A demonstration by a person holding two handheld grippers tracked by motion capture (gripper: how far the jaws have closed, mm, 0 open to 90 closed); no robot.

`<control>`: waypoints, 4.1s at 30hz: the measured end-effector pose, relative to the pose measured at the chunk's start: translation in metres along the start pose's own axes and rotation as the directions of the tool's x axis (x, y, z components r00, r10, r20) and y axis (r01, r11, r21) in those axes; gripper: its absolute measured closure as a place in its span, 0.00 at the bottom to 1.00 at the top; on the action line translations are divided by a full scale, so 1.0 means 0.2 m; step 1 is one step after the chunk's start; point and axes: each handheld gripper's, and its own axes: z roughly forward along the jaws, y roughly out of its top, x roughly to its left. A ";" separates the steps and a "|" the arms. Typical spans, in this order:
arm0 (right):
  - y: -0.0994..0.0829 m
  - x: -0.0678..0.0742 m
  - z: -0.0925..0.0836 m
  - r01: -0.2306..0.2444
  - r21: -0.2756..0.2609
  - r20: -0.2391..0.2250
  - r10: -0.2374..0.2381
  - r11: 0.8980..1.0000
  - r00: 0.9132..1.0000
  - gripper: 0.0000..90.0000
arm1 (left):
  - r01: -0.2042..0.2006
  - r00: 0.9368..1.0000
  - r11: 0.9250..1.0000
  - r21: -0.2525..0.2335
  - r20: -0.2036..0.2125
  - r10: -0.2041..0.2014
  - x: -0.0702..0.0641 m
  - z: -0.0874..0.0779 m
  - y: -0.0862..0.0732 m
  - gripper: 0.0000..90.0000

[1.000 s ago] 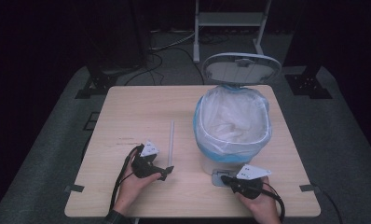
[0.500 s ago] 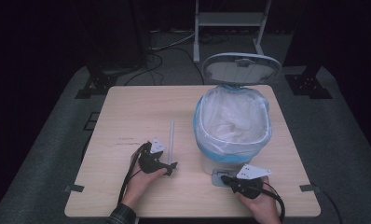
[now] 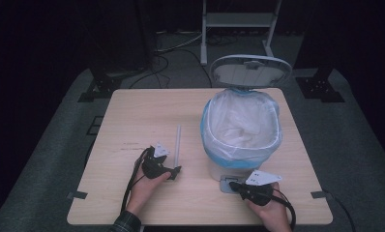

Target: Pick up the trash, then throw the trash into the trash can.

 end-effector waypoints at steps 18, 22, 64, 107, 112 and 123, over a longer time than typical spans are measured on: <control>0.00 0.00 0.00 0.000 -0.001 0.000 0.000 1.000 1.000 1.00 | 0.028 0.999 0.999 -0.047 -0.033 -0.030 0.06 -0.04 -0.03 0.53; 0.00 0.00 0.00 0.000 0.000 0.000 0.000 1.000 1.000 1.00 | 0.034 0.999 0.998 -0.050 -0.040 -0.036 0.07 -0.04 -0.03 0.60; 0.00 0.00 0.00 -0.009 -0.001 -0.001 0.009 1.000 1.000 1.00 | 0.085 0.990 0.994 -0.064 -0.103 -0.091 0.14 -0.04 -0.03 0.90; 0.00 0.00 0.00 -0.010 -0.001 -0.004 0.010 1.000 1.000 1.00 | 0.052 0.995 0.976 -0.213 0.095 -0.032 0.22 -0.24 0.00 0.91; 0.00 0.00 0.00 -0.010 -0.001 -0.003 0.010 1.000 1.000 1.00 | 0.055 0.992 0.966 -0.251 0.124 -0.025 0.24 -0.29 0.01 0.91; 0.00 0.00 0.00 -0.012 0.000 -0.004 0.012 1.000 1.000 1.00 | 0.074 0.982 0.939 -0.335 0.186 -0.011 0.28 -0.39 0.03 0.91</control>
